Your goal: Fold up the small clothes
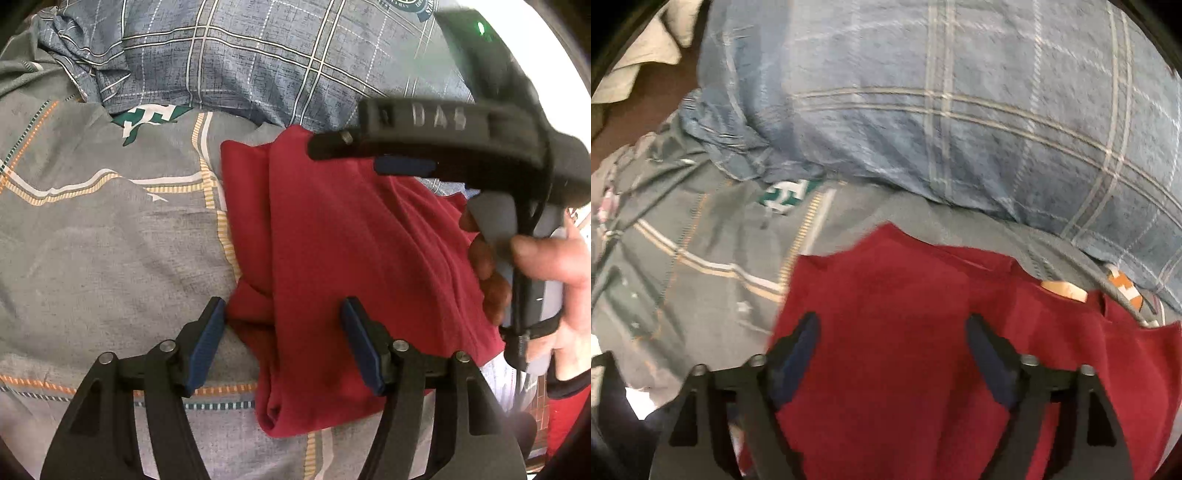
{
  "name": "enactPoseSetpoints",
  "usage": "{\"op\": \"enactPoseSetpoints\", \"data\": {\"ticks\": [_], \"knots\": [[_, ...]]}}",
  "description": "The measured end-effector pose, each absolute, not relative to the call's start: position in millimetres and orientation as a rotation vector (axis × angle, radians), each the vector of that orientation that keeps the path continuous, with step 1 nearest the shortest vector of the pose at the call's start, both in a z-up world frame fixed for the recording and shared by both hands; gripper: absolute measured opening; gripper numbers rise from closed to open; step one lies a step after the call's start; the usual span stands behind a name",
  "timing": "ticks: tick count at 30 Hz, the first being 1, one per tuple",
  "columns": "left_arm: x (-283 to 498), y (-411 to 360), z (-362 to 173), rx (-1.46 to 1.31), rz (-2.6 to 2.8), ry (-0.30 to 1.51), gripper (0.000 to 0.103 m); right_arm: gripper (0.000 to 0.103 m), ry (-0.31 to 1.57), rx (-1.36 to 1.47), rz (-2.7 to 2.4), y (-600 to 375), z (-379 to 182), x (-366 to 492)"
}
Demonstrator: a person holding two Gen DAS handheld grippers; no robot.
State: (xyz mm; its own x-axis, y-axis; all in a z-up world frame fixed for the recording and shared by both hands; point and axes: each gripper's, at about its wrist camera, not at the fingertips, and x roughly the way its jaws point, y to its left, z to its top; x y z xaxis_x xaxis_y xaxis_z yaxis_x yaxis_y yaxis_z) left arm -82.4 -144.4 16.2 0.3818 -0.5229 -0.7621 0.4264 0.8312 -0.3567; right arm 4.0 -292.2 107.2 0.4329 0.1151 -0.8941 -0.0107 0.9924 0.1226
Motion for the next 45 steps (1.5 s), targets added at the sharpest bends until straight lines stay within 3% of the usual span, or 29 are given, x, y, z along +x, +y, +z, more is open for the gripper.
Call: {"op": "enactPoseSetpoints", "data": {"ticks": [7,10,13,14,16,19,21,45], "knots": [[-87,-141,15,-0.115,-0.612,1.003,0.068,0.095,1.245,-0.015,0.068,-248,75,32],[-84,-139,14,-0.138,-0.625,1.010,0.072,0.103,1.275,-0.117,0.042,-231,59,39],[-82,-140,13,-0.133,-0.628,1.005,0.074,0.099,1.253,-0.161,0.017,-227,52,42],[-81,-141,13,-0.128,-0.628,1.002,0.074,0.095,1.237,-0.164,0.025,-227,54,40],[-81,-141,14,-0.135,-0.629,1.001,0.074,0.066,1.203,-0.148,0.057,-233,64,34],[-82,-138,15,-0.187,-0.647,1.002,0.075,0.034,1.167,-0.037,0.116,-258,85,20],[-82,-139,16,-0.214,-0.663,1.002,0.074,0.027,1.144,0.024,0.140,-270,94,12],[-85,-154,18,-0.131,-0.656,0.959,0.075,0.026,1.116,0.163,0.158,-298,102,-6]]}}
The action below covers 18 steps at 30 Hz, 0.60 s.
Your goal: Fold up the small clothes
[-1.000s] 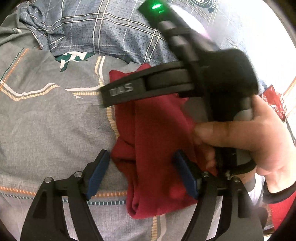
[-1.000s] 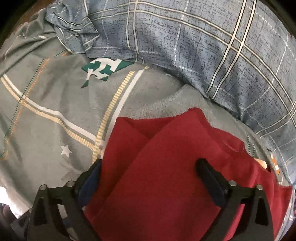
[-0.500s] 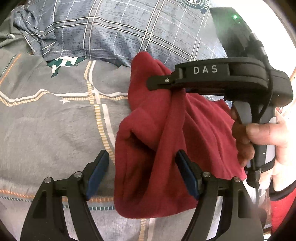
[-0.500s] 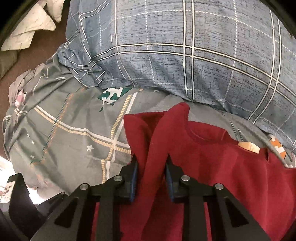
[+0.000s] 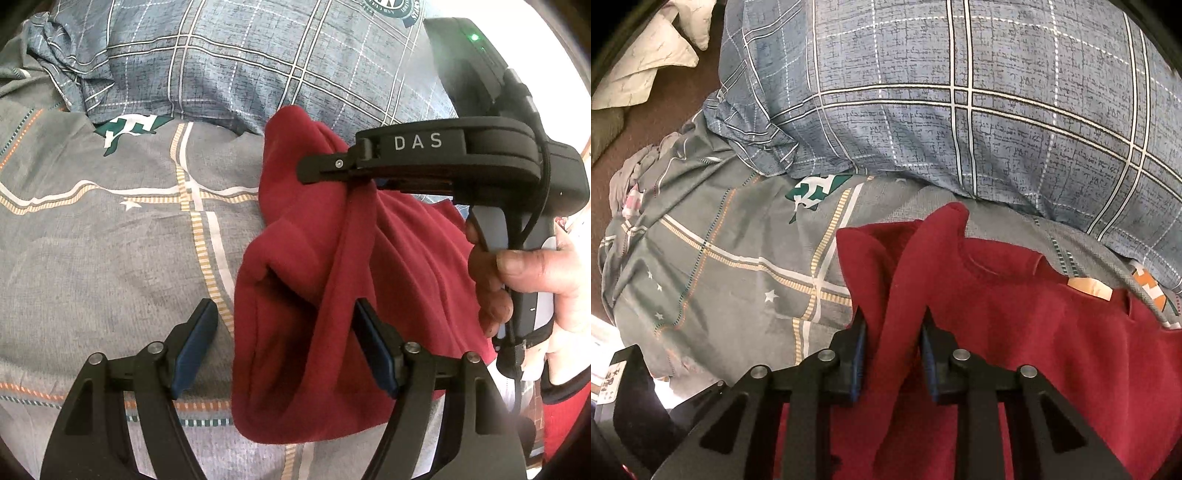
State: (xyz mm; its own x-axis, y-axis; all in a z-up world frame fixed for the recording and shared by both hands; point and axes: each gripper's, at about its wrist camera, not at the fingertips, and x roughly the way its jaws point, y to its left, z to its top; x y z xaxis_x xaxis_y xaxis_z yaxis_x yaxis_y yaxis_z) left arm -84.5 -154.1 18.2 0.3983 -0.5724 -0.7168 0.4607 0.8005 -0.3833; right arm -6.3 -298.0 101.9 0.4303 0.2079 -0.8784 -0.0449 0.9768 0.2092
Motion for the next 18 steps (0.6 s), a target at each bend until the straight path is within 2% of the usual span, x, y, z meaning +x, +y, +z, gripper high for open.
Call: {"op": "enactPoseSetpoints", "data": {"ticks": [5,9,11,14,16,18], "knots": [[-83,-158,18,-0.114,-0.664,0.941,0.072,0.026,1.118,0.168,0.158,-297,100,-6],[-82,-162,19,-0.135,-0.716,0.940,0.042,0.026,1.123,0.170,0.160,-298,99,-5],[-84,-164,21,-0.134,-0.735,0.930,0.033,0.028,1.128,0.172,0.159,-298,98,-4],[-83,-162,21,-0.161,-0.758,0.939,0.026,0.035,1.140,0.168,0.142,-300,95,0],[-79,-158,19,-0.217,-0.771,0.962,0.024,0.047,1.151,0.160,0.132,-298,92,4],[-78,-155,17,-0.250,-0.772,0.971,0.023,0.050,1.157,0.155,0.130,-295,90,8]]}}
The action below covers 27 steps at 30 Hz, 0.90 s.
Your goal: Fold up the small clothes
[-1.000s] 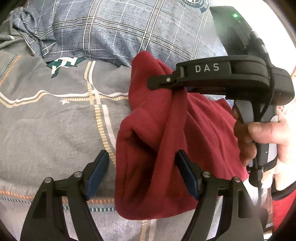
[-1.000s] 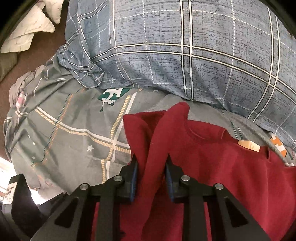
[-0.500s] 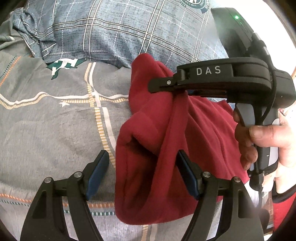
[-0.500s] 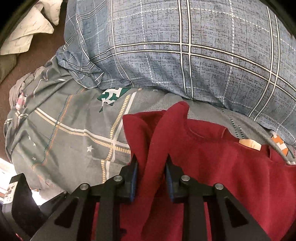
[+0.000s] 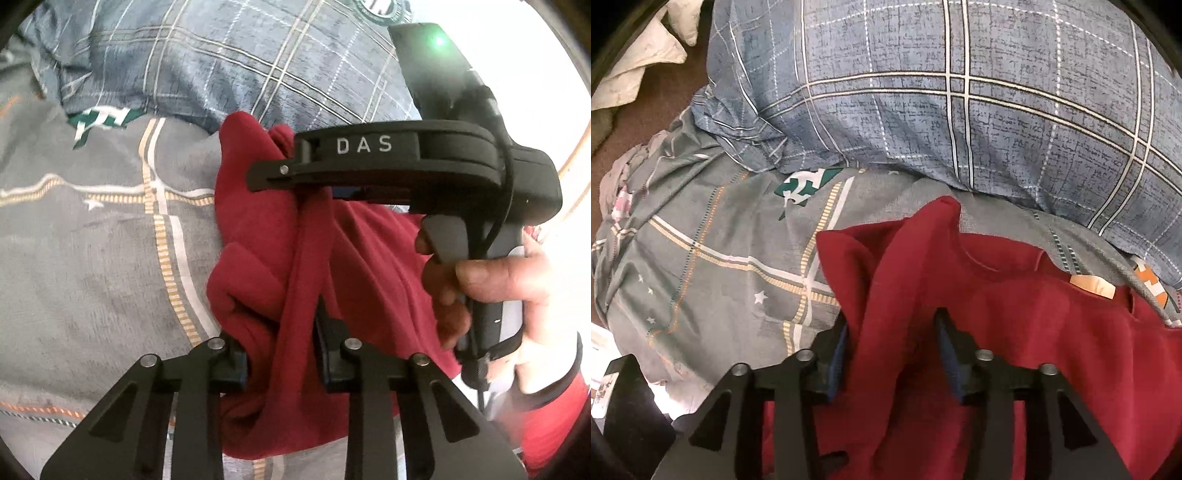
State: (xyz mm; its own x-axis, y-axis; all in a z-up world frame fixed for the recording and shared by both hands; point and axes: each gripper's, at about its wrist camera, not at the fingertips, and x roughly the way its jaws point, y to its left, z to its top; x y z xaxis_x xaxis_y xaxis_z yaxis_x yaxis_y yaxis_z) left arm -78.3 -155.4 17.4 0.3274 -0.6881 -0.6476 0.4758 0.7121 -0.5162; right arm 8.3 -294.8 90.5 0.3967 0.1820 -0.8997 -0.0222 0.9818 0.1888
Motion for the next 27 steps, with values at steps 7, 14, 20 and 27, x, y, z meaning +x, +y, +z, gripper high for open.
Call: {"op": "enactPoseSetpoints", "data": {"ticks": [7,14,20,27], "knots": [[-86,-158,20,-0.227,-0.759,0.950,0.022,0.081,1.216,0.052,0.138,-262,75,28],[-88,-159,22,-0.214,-0.759,0.949,0.024,0.045,1.166,-0.044,0.090,-260,74,25],[-103,-172,48,-0.182,-0.816,0.923,0.019,0.021,1.060,0.223,0.211,-312,109,-6],[-130,-214,118,-0.103,-0.921,0.860,0.017,0.019,0.919,0.343,0.240,-373,174,-49]]}}
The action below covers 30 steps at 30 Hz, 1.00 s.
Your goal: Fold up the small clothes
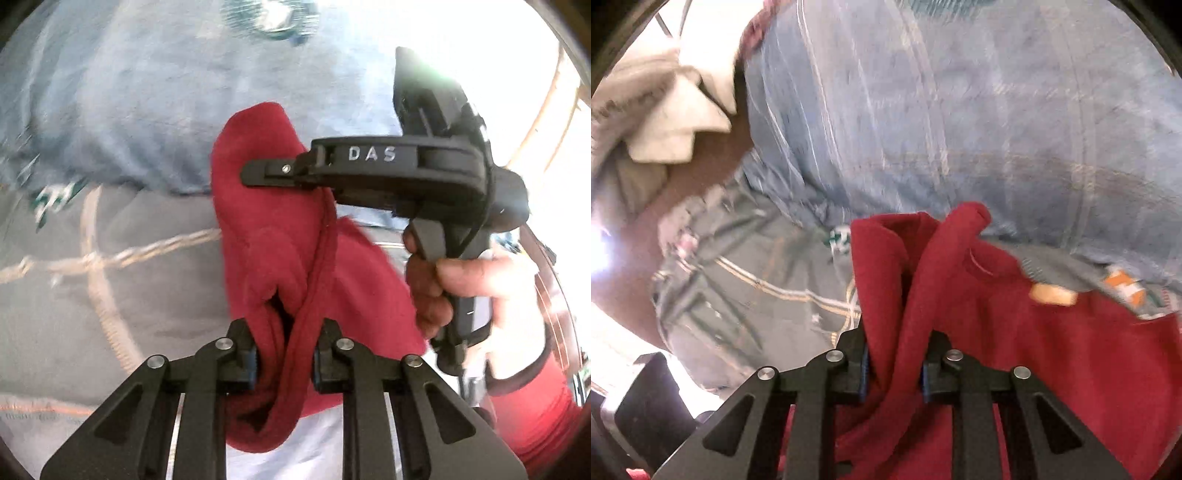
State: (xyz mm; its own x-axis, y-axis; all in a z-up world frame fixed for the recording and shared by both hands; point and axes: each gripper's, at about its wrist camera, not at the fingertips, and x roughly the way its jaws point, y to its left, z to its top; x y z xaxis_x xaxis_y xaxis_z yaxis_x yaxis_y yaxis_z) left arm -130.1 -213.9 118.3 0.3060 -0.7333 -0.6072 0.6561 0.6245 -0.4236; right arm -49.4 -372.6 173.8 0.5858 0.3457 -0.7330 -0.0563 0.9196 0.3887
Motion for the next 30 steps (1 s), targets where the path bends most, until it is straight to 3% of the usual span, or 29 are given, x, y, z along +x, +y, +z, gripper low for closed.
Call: {"op": "enactPoseSetpoints", "data": {"ticks": [7,13,18,27,29,30], "knots": [[-170,-309,153,0.020,-1.071,0.814,0.017,0.018,0.818,0.407,0.102,-474,207,-101],[-173,-375,110,0.074,-1.123,0.923,0.017,0.018,0.874,0.512,-0.057,-551,153,-136],[-184,-392,85,0.104,-1.099,0.967,0.017,0.018,0.896,0.619,-0.080,-576,105,-144],[-183,-394,89,0.126,-1.068,0.947,0.017,0.018,0.908,0.590,-0.094,-570,112,-139],[-181,-388,88,0.128,-1.061,0.944,0.018,0.023,0.911,0.582,-0.103,-569,114,-142],[-183,-385,90,0.131,-1.059,0.939,0.025,0.033,0.911,0.567,-0.117,-568,116,-143]]}}
